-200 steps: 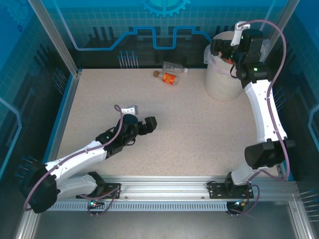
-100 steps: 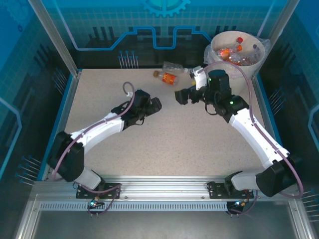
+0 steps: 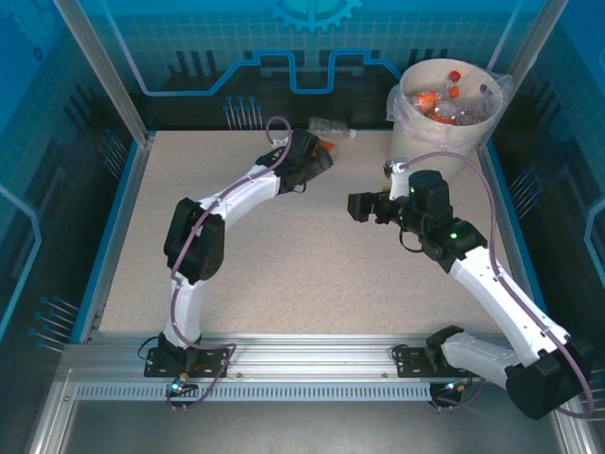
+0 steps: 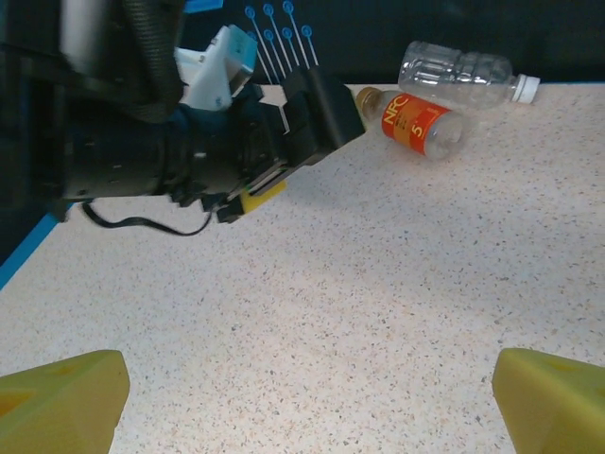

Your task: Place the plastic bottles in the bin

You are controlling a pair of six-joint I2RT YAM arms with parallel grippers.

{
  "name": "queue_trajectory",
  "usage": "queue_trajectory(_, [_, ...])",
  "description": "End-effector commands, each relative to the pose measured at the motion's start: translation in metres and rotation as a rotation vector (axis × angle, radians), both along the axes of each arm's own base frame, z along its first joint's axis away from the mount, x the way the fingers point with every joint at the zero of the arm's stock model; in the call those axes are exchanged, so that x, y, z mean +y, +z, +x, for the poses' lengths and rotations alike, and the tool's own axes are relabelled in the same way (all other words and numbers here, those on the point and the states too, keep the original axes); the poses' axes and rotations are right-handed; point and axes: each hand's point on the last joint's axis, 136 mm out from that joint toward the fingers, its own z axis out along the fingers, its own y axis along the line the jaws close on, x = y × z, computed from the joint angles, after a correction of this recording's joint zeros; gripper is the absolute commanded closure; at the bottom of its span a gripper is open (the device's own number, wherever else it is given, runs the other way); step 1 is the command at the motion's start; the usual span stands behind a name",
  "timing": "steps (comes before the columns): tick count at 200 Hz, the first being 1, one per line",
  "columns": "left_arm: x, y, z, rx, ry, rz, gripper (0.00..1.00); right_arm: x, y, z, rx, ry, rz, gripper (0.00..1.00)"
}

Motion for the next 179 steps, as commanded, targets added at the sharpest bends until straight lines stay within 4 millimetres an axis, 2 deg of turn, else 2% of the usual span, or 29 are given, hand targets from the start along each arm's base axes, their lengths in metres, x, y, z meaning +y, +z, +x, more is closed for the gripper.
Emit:
queue_trajectory(1, [0.004,-0.005,0.024,-0.012,0.055,-0.035,0.01,-0.009,0.004,-0.010,-0.013,-0.042,0.020,0.00])
queue_trajectory(33, [-0.004,-0.005,0.056,-0.087,0.049,-0.044,0.01,-0.022,0.004,-0.017,-0.033,-0.087,0.007,0.00])
queue_trajectory(59, [-0.006,-0.019,0.072,-0.066,0.048,0.011,0.01,-0.027,0.004,-0.019,-0.044,-0.106,0.002,0.00])
queue_trajectory(97, [-0.004,-0.038,0.086,-0.019,0.096,0.054,0.01,-0.028,0.005,-0.018,-0.048,-0.116,0.005,0.00])
queue_trajectory(139, [-0.012,-0.045,0.105,-0.066,0.110,-0.010,0.01,-0.027,0.005,-0.014,-0.044,-0.117,0.009,0.00])
queue_trajectory(179, [-0.003,-0.068,0.118,-0.059,0.137,0.032,0.01,-0.029,0.008,-0.015,-0.051,-0.126,0.004,0.00])
